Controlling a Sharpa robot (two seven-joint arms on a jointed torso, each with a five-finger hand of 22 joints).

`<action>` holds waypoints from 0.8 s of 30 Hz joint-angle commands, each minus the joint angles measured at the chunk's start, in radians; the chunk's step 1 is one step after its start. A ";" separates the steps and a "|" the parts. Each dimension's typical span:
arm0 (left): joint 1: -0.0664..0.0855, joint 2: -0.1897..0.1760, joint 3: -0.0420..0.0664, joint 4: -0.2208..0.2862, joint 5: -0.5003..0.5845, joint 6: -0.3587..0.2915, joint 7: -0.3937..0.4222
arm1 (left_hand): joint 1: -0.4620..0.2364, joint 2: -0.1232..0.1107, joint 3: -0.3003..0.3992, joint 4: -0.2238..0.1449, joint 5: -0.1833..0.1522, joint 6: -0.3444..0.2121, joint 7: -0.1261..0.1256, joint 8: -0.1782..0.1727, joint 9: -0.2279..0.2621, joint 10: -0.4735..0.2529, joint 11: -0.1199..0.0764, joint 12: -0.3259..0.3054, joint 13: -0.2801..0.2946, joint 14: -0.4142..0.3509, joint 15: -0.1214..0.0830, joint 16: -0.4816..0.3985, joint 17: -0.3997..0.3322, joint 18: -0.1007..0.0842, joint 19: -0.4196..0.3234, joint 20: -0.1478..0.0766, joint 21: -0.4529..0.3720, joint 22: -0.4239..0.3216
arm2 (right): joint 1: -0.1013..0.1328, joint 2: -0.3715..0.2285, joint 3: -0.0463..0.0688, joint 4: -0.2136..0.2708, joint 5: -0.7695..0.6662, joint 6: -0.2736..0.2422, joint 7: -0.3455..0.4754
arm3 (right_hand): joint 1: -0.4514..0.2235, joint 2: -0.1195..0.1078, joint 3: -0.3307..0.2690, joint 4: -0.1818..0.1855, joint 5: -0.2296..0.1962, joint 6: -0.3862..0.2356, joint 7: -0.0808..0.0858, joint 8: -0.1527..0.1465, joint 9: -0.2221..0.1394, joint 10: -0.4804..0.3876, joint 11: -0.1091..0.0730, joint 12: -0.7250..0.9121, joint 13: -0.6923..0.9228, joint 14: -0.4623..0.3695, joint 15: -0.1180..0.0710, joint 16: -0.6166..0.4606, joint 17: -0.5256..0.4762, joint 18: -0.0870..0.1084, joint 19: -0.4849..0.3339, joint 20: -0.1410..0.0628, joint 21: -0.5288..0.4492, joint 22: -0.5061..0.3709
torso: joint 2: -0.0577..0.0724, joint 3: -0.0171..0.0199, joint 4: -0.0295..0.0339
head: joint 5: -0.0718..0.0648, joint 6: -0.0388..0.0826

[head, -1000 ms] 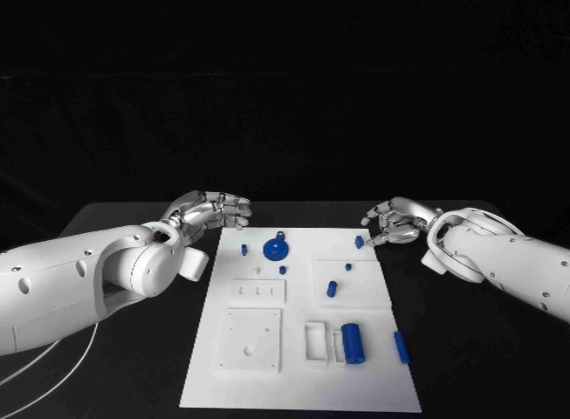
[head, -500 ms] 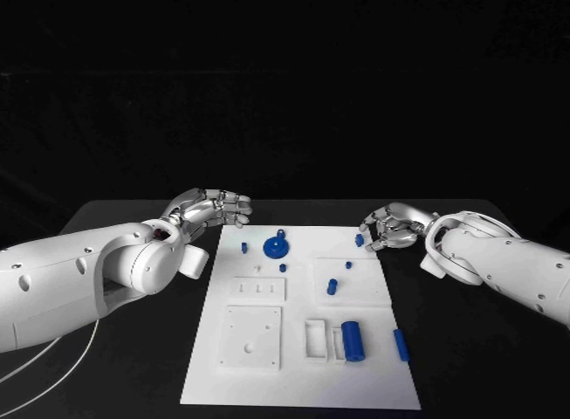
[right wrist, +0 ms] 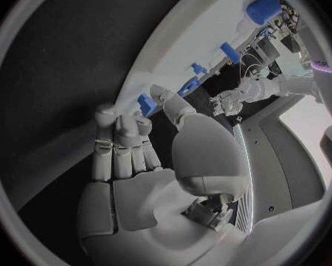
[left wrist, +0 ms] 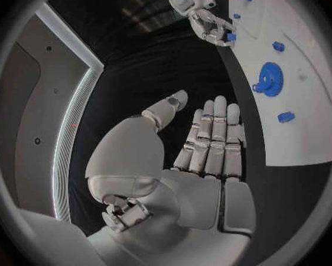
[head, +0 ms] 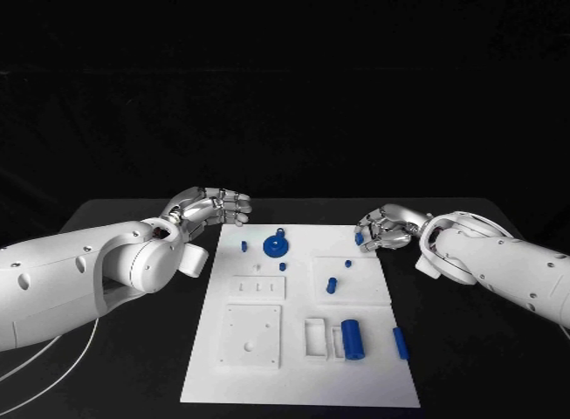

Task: Assemble the parts on the task board

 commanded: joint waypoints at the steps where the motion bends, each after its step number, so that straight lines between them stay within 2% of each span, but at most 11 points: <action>1: 0.001 0.001 0.001 0.002 -0.004 0.016 0.011 | -0.003 -0.002 0.001 0.000 -0.003 0.001 0.007 -0.006 -0.002 0.008 -0.001 -0.007 -0.001 -0.003 0.004 -0.007 0.001 0.019 -0.008 -0.002 0.004 0.012 | -0.002 0.003 0.000 -0.002 0.002 0.021 0.012 | -0.005 0.020 -0.002 0.003 -0.015 0.042 0.029 0.007 -0.001 -0.026 0.014 0.004 -0.002 -0.001 -0.004 -0.004 0.002 0.055 0.003 0.006 -0.005 0.016 | 0.000 0.0011 0.0002 | 0.001 -0.001; 5: 0.001 0.001 0.001 0.002 -0.004 0.015 0.011 | -0.003 -0.002 0.001 0.001 -0.003 0.001 0.007 -0.006 -0.002 0.008 -0.001 -0.007 -0.001 -0.003 0.004 -0.007 0.001 0.019 -0.008 -0.002 0.004 0.012 | -0.002 0.005 -0.001 -0.003 0.002 0.020 0.014 | -0.008 0.030 0.004 0.004 -0.036 0.046 0.028 0.008 -0.002 -0.025 0.012 0.005 -0.002 0.000 -0.005 -0.004 0.002 0.055 0.004 0.006 -0.005 0.016 | 0.000 0.0013 0.0002 | 0.001 -0.002; 6: 0.001 0.001 0.001 0.002 -0.004 0.016 0.011 | -0.003 -0.002 0.001 0.001 -0.003 0.001 0.007 -0.006 -0.002 0.008 -0.001 -0.007 -0.001 -0.003 0.004 -0.007 0.001 0.019 -0.008 -0.002 0.004 0.012 | -0.002 0.005 -0.001 -0.002 0.002 0.020 0.014 | -0.008 0.038 0.013 0.004 -0.066 0.050 0.026 0.010 -0.003 -0.024 0.011 0.005 -0.003 0.000 -0.006 -0.005 0.002 0.055 0.005 0.005 -0.005 0.015 | 0.000 0.0013 0.0000 | 0.001 -0.002; 8: 0.001 0.001 0.001 0.002 -0.004 0.016 0.010 | -0.003 -0.002 0.001 0.001 -0.003 0.001 0.007 -0.006 -0.002 0.008 -0.001 -0.007 -0.001 -0.003 0.004 -0.007 0.001 0.019 -0.008 -0.002 0.004 0.012 | -0.002 0.005 -0.001 -0.002 0.002 0.019 0.013 | -0.009 0.041 0.023 0.004 -0.084 0.052 0.026 0.009 -0.004 -0.024 0.010 0.005 -0.004 0.000 -0.008 -0.005 0.003 0.055 0.005 0.005 -0.005 0.015 | 0.000 0.0012 -0.0008 | 0.002 -0.002; 10: 0.001 0.001 0.001 0.002 -0.004 0.016 0.010 | -0.004 -0.002 0.001 0.001 -0.003 0.001 0.007 -0.006 -0.002 0.008 -0.001 -0.007 -0.001 -0.003 0.004 -0.007 0.001 0.019 -0.008 -0.002 0.004 0.012 | -0.002 0.005 -0.001 -0.003 0.002 0.018 0.013 | -0.011 0.051 0.047 0.006 -0.126 0.061 0.024 0.012 -0.006 -0.022 0.008 0.005 -0.005 0.001 -0.010 -0.006 0.003 0.055 0.006 0.005 -0.006 0.015 | 0.000 0.0014 -0.0009 | 0.002 -0.002; 18: 0.001 0.001 0.001 0.002 -0.004 0.016 0.009 | -0.004 -0.002 0.001 0.001 -0.003 0.001 0.007 -0.006 -0.002 0.008 -0.001 -0.008 -0.001 -0.003 0.004 -0.007 0.001 0.019 -0.008 -0.002 0.004 0.012 | -0.003 0.004 -0.001 -0.002 0.002 0.017 0.015 | -0.023 0.058 0.119 0.007 -0.206 0.082 0.017 0.017 -0.011 -0.019 0.002 0.007 -0.008 0.004 -0.015 -0.008 0.005 0.055 0.010 0.004 -0.004 0.016 | 0.000 0.0012 -0.0010 | 0.001 -0.004; 21: 0.001 0.001 0.001 0.002 -0.004 0.016 0.009 | -0.004 -0.002 0.001 0.001 -0.003 0.001 0.007 -0.006 -0.002 0.008 -0.001 -0.008 -0.001 -0.003 0.004 -0.007 0.001 0.019 -0.008 -0.002 0.004 0.012 | -0.003 0.005 -0.001 -0.002 -0.001 0.016 0.015 | -0.020 0.062 0.156 0.008 -0.262 0.099 0.010 0.024 -0.010 -0.017 -0.005 0.007 -0.009 0.005 -0.022 -0.009 0.006 0.055 0.011 0.003 -0.003 0.016 | -0.001 0.0014 -0.0004 | 0.001 -0.004; 24: 0.001 0.001 0.001 0.002 -0.004 0.016 0.009 | -0.005 -0.002 0.001 0.001 -0.003 0.001 0.007 -0.006 -0.002 0.008 -0.001 -0.008 -0.001 -0.003 0.004 -0.007 0.001 0.019 -0.008 -0.002 0.004 0.012 | -0.003 0.005 -0.001 -0.003 -0.003 0.014 0.016 | -0.024 0.065 0.185 0.010 -0.295 0.110 0.006 0.029 -0.010 -0.016 -0.008 0.007 -0.010 0.006 -0.025 -0.009 0.006 0.055 0.012 0.003 -0.003 0.016 | -0.001 0.0013 -0.0002 | 0.000 -0.004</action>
